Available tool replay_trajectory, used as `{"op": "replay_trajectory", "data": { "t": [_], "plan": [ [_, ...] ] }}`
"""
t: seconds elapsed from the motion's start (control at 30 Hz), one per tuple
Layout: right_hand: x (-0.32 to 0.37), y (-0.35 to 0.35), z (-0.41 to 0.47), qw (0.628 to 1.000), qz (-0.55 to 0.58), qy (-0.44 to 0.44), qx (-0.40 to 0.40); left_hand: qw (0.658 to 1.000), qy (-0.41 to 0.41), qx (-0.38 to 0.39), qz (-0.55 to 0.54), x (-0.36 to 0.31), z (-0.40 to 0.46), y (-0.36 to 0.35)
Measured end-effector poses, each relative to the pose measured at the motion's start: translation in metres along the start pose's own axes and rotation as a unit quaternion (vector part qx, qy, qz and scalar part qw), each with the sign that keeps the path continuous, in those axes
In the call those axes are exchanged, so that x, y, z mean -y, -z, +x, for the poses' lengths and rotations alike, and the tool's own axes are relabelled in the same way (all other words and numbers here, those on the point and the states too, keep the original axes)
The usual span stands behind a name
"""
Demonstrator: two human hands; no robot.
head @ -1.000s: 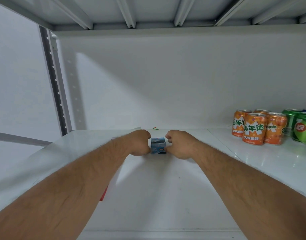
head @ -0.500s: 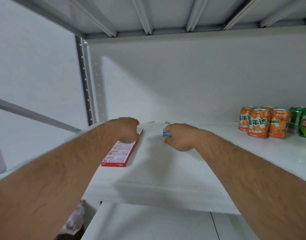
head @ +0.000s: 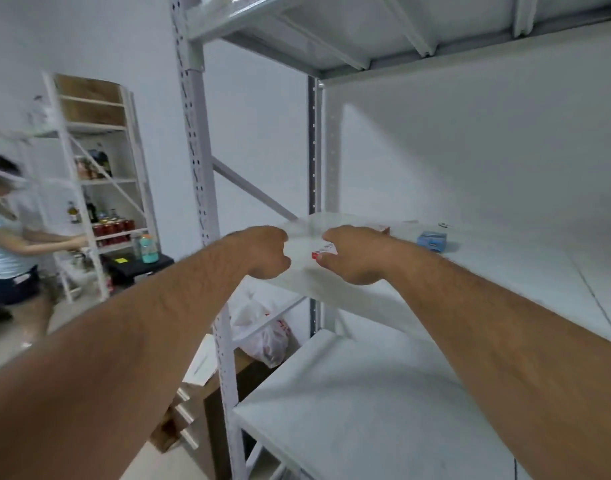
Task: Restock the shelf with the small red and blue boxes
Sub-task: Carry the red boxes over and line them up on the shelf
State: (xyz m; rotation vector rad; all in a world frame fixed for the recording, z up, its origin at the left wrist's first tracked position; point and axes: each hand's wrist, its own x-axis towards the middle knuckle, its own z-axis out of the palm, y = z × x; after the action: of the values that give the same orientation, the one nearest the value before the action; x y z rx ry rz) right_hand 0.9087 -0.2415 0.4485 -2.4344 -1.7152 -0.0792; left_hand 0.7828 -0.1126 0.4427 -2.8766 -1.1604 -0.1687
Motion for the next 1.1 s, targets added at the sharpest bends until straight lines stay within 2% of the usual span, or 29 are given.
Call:
{"op": "replay_trajectory", "data": {
  "t": [0.3,0.53,0.83,1.1],
  "plan": [
    [0.131,-0.022,-0.028,0.984,0.037,0.171,0.013,0.988,0.156,0.005,-0.018,0.084,-0.139,-0.005],
    [0.240,-0.057,-0.059,0.956,0.055,0.278,0.069,0.966,0.256,0.012,-0.023,0.142,-0.250,-0.020],
    [0.370,-0.111,-0.146,0.916,0.057,0.373,0.134,0.931,0.363,0.043,-0.027,0.207,-0.410,-0.060],
    [0.463,-0.168,-0.218,0.880,0.033,0.447,0.158,0.889,0.452,0.068,-0.041,0.250,-0.559,-0.103]
  ]
}}
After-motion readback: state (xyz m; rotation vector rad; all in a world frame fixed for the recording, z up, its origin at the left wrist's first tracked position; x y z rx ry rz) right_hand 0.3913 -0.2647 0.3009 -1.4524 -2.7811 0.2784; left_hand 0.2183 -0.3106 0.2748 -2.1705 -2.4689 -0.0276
